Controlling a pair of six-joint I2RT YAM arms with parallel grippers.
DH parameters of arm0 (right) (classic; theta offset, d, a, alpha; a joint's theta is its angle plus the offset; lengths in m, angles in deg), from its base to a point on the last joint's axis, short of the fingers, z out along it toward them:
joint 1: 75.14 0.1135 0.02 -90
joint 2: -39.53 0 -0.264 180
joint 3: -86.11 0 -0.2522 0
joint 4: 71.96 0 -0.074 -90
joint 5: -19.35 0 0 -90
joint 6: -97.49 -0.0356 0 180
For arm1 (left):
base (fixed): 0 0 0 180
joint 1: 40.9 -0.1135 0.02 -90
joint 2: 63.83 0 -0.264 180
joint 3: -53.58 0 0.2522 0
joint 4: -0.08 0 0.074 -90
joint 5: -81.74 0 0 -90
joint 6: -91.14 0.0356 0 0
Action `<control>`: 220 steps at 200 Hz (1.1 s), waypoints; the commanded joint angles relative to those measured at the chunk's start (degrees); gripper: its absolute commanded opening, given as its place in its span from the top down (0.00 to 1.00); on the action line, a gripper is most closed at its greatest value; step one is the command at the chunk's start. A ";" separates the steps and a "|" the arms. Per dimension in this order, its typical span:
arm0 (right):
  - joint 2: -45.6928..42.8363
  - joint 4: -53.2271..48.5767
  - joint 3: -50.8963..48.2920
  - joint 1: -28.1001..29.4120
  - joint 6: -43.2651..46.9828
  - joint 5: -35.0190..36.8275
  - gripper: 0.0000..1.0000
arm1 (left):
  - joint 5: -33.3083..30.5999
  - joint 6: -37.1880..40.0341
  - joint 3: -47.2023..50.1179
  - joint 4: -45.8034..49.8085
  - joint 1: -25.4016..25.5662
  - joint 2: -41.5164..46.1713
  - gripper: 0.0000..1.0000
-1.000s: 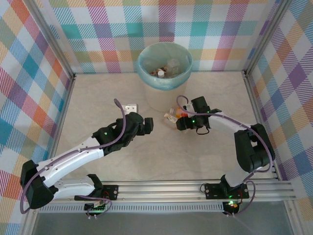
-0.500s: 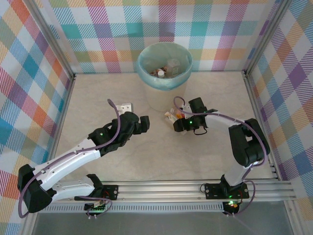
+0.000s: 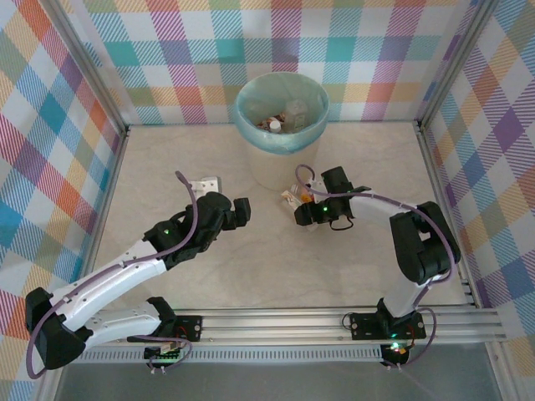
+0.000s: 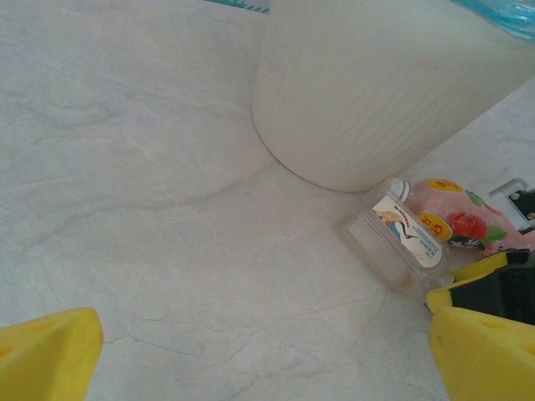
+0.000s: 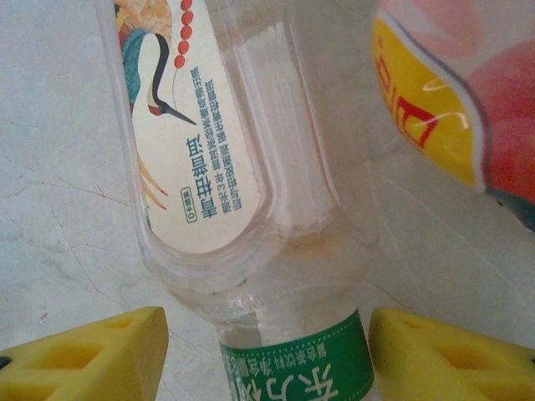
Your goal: Put the plastic bottles in the bin
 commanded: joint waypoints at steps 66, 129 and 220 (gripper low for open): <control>1.29 1.93 -0.15 0.66 0.65 -2.52 0.50 | -1.13 -1.56 1.82 1.82 -1.80 3.35 0.00; -5.24 5.44 -4.62 2.17 -1.29 -5.10 0.63 | -4.41 -3.06 2.84 1.49 -4.08 7.74 0.00; -22.56 19.02 -17.20 7.76 -3.70 -9.54 0.67 | 15.00 -5.00 -1.11 -3.41 -6.47 7.12 0.00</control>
